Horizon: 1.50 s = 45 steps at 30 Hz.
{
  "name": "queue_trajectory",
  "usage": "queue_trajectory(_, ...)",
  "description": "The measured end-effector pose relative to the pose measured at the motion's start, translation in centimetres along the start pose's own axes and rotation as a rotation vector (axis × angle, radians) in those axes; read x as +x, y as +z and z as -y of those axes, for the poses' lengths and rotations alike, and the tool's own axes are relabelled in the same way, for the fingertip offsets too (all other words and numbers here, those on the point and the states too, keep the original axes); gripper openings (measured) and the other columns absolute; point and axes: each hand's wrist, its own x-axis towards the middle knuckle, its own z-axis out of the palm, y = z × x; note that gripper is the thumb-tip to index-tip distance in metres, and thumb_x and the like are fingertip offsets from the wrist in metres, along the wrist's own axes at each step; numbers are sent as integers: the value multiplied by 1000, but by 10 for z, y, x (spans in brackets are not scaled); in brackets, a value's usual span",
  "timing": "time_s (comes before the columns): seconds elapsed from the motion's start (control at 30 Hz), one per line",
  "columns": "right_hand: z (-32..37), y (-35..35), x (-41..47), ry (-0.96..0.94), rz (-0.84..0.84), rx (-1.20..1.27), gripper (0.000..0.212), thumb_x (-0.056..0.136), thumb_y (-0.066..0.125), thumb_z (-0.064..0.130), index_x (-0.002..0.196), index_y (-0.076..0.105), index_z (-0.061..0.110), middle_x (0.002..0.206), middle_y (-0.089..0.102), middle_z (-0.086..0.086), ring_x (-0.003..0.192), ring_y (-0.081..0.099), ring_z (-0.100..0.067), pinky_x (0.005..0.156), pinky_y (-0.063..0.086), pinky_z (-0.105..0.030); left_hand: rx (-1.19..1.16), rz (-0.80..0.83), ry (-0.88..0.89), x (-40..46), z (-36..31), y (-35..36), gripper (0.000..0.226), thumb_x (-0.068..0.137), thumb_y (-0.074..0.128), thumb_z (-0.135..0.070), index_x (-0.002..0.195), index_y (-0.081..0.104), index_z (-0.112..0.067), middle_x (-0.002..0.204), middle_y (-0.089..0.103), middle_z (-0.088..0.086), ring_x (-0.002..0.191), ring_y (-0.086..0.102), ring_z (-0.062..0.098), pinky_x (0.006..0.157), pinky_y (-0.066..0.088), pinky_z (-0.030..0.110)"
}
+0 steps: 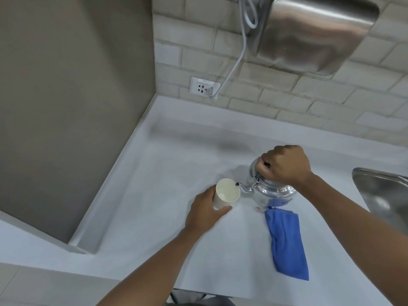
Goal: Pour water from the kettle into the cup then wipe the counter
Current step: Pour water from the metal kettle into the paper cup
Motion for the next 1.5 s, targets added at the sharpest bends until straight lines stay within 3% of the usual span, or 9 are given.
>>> queue_trajectory(0.3, 0, 0, 2, -49, 27, 7, 38, 76, 44, 24, 43, 29, 15, 36, 29, -1, 33, 31, -27, 43, 29, -20, -6, 3, 10, 1, 3, 1, 69, 70, 79, -62, 130, 57, -36, 119, 67, -18, 106, 63, 7, 90, 55, 34)
queue_trajectory(0.63, -1, 1, 5, -65, 41, -9, 39, 79, 42, 26, 43, 33, 14, 38, 31, -1, 34, 32, -29, 44, 32, -22, 2, 0, 23, 3, 3, 1, 69, 73, 81, -58, 132, 58, -34, 121, 68, -18, 108, 62, 8, 90, 53, 28)
queue_trajectory(1.5, 8, -9, 9, -129, 6, -78, 38, 75, 49, 23, 45, 26, 14, 42, 18, 3, 38, 17, -22, 51, 21, -18, 19, 9, 25, 3, 7, 3, 72, 73, 78, -62, 136, 54, -37, 124, 67, -20, 110, 62, 6, 92, 55, 34)
